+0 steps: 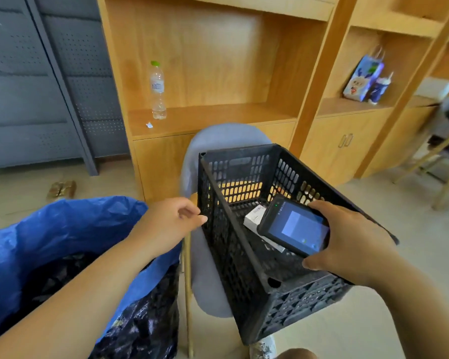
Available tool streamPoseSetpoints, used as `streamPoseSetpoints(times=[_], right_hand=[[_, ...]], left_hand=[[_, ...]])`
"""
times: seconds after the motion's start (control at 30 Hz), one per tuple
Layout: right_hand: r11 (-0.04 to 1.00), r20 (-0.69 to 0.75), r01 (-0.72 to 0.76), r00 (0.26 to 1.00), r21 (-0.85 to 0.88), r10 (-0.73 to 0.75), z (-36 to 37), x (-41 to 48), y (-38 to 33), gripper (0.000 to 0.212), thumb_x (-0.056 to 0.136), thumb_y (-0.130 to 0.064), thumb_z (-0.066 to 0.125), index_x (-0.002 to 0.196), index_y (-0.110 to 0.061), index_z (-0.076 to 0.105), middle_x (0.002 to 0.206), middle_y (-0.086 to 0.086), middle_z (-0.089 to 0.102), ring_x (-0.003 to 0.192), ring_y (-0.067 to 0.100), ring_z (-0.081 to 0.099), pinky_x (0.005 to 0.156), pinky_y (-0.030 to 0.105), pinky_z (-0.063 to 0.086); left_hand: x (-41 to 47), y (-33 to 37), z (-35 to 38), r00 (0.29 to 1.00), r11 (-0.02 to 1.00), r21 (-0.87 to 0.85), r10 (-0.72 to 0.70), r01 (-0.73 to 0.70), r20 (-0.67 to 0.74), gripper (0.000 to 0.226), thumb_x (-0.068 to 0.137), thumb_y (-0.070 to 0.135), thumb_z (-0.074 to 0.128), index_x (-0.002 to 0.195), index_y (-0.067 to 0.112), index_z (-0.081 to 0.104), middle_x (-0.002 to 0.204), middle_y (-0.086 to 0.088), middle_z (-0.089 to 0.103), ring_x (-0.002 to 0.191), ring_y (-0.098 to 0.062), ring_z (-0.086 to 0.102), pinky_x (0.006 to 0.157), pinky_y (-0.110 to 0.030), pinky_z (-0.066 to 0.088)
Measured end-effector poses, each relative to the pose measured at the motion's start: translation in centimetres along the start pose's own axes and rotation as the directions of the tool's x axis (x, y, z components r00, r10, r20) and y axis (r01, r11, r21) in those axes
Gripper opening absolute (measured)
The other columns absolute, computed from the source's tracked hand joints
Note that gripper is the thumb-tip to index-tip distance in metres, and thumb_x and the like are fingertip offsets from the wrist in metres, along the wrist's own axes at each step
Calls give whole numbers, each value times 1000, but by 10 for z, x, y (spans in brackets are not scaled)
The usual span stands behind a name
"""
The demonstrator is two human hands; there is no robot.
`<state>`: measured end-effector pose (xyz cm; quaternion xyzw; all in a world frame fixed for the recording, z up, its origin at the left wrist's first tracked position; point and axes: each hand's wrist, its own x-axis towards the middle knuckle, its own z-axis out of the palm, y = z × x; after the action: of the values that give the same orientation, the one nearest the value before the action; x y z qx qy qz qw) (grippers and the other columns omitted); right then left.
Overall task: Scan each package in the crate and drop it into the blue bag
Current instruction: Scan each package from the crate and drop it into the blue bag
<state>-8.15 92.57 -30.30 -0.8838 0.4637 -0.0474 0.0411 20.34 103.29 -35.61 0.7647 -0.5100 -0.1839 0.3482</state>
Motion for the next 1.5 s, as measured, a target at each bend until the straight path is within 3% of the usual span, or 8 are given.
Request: streamPoseSetpoints(times=[0.17, 0.3, 0.47, 0.67, 0.97, 1.13, 1.37, 1.5], right_hand=[[996, -18, -94, 995, 9, 94, 1, 8, 48, 96, 47, -57, 76, 129, -39, 31, 92, -13, 46, 80, 13, 49, 64, 32, 50], [990, -26, -141, 990, -10, 141, 5, 22, 82, 95, 51, -55, 76, 132, -35, 31, 97, -12, 49, 81, 14, 47, 65, 30, 44], [985, -11, -142, 990, -97, 142, 12, 54, 109, 87, 58, -51, 73, 132, -32, 31, 99, -10, 53, 79, 16, 49, 65, 29, 38], [976, -3, -82, 997, -202, 83, 26, 104, 132, 66, 61, -46, 66, 118, -30, 37, 91, -10, 51, 77, 17, 52, 62, 31, 36], [959, -5, -6, 1000, -282, 4, 53, 146, 151, 60, 67, -35, 63, 120, -26, 35, 96, -6, 51, 77, 22, 50, 62, 32, 32], [964, -17, 1, 1000, -266, -6, 65, 156, 156, 63, 69, -36, 64, 123, -26, 32, 99, -5, 51, 77, 22, 47, 63, 32, 31], [969, -3, -23, 1000, -244, 22, 73, 156, 155, 62, 69, -38, 64, 121, -28, 33, 95, -7, 49, 76, 20, 48, 62, 31, 31], [974, -12, -32, 999, -223, 30, 70, 152, 152, 61, 68, -39, 63, 120, -29, 34, 98, -8, 51, 78, 18, 50, 61, 31, 33]], left_hand=[[51, 51, 41, 984, 990, 46, 128, -135, 123, 17, 82, 47, 67, 91, 32, 66, 89, 17, 65, 83, 6, 59, 66, -8, 43], [105, 71, 93, 937, 928, 307, 104, -212, 333, 23, 81, 56, 62, 96, 39, 61, 100, 18, 63, 92, -6, 58, 87, -41, 50], [177, 67, 173, 809, 725, 549, 18, -416, 588, 47, 86, 48, 60, 125, 22, 55, 121, 1, 56, 104, -19, 55, 86, -36, 49], [243, 41, 262, 672, 447, 644, -121, -620, 731, 67, 84, 34, 67, 141, 19, 35, 139, -7, 39, 124, -30, 44, 93, -45, 46], [305, 3, 327, 682, 402, 696, -205, -595, 702, 105, 75, 25, 77, 153, 19, 7, 156, -4, 11, 140, -34, 16, 108, -52, 32], [325, -6, 338, 676, 450, 713, -276, -537, 683, 115, 66, 33, 83, 153, 21, 9, 154, -1, 23, 141, -33, 15, 110, -51, 30], [320, 2, 341, 699, 290, 721, -196, -629, 688, 109, 53, 39, 89, 144, 22, 31, 143, -6, 29, 133, -37, 17, 108, -56, 25], [316, 1, 334, 682, 391, 716, -251, -578, 687, 95, 59, 25, 88, 137, 17, 34, 136, -6, 45, 132, -36, 34, 108, -51, 33]])
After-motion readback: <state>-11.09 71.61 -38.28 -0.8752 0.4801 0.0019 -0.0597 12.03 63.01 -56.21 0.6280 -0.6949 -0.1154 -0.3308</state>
